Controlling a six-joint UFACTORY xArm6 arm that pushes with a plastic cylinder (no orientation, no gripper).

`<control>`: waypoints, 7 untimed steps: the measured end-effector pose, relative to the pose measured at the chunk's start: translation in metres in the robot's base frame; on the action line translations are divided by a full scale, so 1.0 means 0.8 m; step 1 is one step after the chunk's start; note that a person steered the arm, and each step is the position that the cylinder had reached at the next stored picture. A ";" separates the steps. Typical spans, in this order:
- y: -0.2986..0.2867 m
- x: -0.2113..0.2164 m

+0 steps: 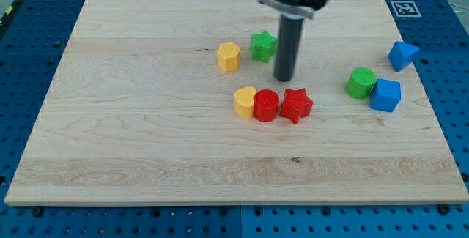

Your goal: Push the yellow hexagon into the yellow heart

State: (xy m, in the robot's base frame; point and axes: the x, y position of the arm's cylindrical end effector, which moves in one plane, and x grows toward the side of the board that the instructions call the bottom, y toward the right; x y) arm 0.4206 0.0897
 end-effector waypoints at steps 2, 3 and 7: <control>-0.066 -0.044; -0.153 -0.044; -0.213 -0.106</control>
State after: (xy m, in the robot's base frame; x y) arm 0.3360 -0.0810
